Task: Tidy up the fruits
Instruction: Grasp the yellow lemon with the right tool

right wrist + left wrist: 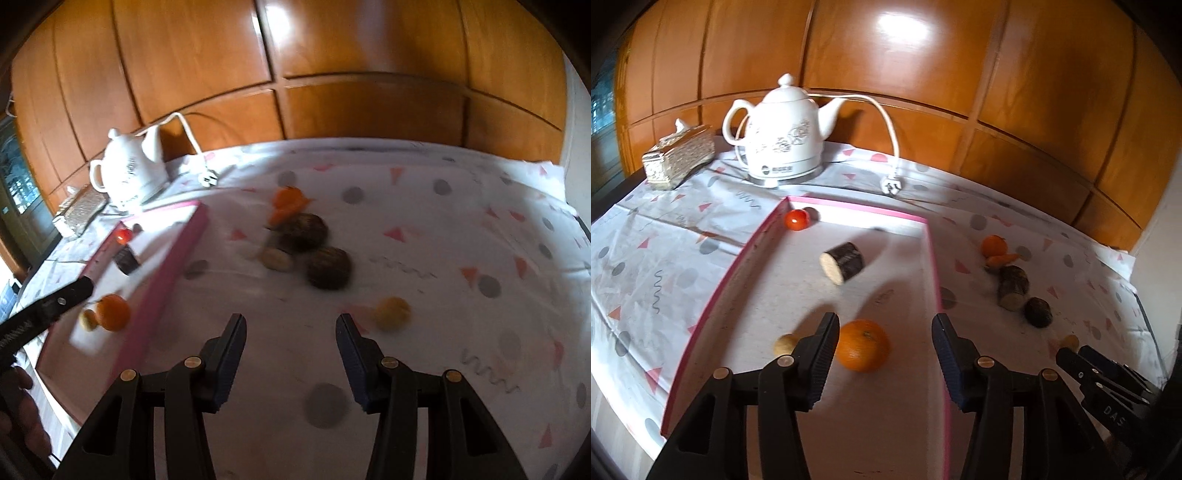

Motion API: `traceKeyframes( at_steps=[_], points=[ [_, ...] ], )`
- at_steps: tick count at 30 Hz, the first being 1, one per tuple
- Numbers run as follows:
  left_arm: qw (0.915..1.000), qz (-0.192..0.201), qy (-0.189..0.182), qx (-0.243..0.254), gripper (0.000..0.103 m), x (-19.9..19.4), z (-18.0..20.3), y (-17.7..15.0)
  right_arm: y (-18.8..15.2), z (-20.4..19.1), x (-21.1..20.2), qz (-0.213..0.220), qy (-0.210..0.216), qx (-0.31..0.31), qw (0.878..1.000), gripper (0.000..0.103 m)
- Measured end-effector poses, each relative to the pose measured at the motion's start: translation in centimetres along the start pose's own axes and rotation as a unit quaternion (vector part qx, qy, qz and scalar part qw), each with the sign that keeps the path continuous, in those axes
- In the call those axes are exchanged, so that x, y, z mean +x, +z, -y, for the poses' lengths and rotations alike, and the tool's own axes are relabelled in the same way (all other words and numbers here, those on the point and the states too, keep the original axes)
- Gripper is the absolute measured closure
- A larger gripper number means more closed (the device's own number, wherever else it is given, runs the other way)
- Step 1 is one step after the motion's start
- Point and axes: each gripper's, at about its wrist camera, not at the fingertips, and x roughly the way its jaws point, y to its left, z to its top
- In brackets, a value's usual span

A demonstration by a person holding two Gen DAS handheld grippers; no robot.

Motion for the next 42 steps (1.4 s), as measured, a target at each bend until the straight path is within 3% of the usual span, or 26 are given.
traceKeyframes(
  at_steps=[3, 11, 16, 26, 27, 28, 42],
  points=[
    [0.9999, -0.004, -0.006, 0.011, 0.05, 0.0, 0.9, -0.3, -0.3, 1.6, 0.0, -0.003, -0.013, 0.009, 1.0, 0.034],
    [0.9982, -0.022, -0.036, 0.042, 0.05, 0.4, 3.8, -1.0, -0.4, 4.7, 0.1, -0.001, -0.043, 0.037, 0.998, 0.034],
    [0.9962, -0.032, -0.05, 0.063, 0.05, 0.8, 5.6, -1.5, -0.5, 5.7, 1.0, -0.012, -0.045, 0.028, 0.999, 0.05],
    [0.9926, -0.06, -0.071, 0.077, 0.05, 2.9, 7.9, -1.7, 0.7, 5.5, 3.7, -0.027, -0.044, -0.021, 0.998, 0.056],
    [0.9923, -0.061, -0.073, 0.079, 0.05, 3.1, 8.1, -1.7, 0.8, 5.6, 3.9, -0.028, -0.05, -0.027, 0.998, 0.068],
    [0.9918, -0.063, -0.074, 0.083, 0.05, 3.4, 8.5, -1.6, 0.9, 5.7, 4.1, -0.03, -0.054, -0.03, 0.998, 0.073],
    [0.9872, -0.092, -0.097, 0.087, 0.05, 7.4, 12.2, -1.3, 1.2, 10.9, 2.9, -0.006, -0.106, 0.014, 0.994, 0.073]
  ],
)
